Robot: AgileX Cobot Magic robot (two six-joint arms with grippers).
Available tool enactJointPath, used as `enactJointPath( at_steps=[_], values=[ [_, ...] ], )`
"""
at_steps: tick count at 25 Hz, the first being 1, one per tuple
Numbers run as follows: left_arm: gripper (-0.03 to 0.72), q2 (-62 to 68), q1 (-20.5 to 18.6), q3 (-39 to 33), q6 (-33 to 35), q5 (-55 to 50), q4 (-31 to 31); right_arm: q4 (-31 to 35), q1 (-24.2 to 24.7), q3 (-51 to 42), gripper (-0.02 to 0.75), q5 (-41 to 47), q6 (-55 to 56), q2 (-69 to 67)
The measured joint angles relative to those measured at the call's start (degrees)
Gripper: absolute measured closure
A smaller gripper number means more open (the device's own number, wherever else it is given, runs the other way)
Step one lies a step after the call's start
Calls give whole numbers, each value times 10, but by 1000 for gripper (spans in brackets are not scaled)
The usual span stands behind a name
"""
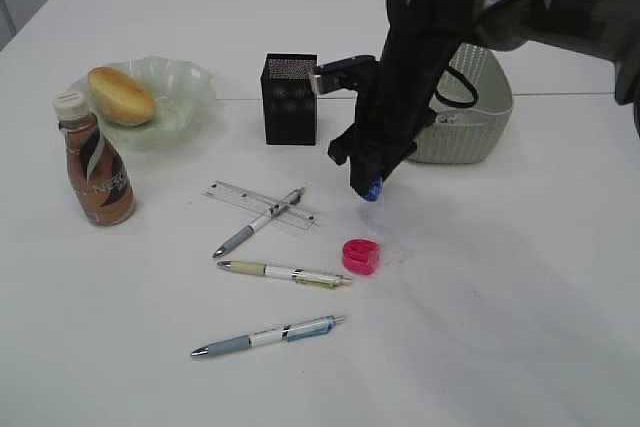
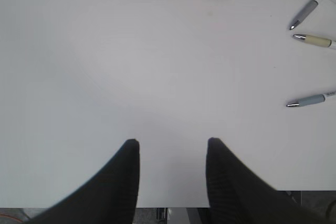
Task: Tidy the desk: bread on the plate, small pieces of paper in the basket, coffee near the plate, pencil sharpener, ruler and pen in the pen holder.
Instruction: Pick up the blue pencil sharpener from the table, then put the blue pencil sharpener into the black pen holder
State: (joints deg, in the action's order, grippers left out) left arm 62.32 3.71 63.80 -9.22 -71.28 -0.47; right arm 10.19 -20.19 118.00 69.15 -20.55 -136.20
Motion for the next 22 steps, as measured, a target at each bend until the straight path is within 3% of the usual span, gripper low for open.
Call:
enactJointPath(
  at_steps=[5, 14, 22],
  values=[
    [381, 0, 0, 0, 0, 0, 0, 0, 0, 31, 552, 5, 27, 0],
    [381, 0, 0, 0, 0, 0, -3, 0, 0, 33, 552, 7, 223, 0],
    [381, 0, 0, 0, 0, 0, -11, -4, 0, 33, 552, 10, 247, 27]
  ],
)
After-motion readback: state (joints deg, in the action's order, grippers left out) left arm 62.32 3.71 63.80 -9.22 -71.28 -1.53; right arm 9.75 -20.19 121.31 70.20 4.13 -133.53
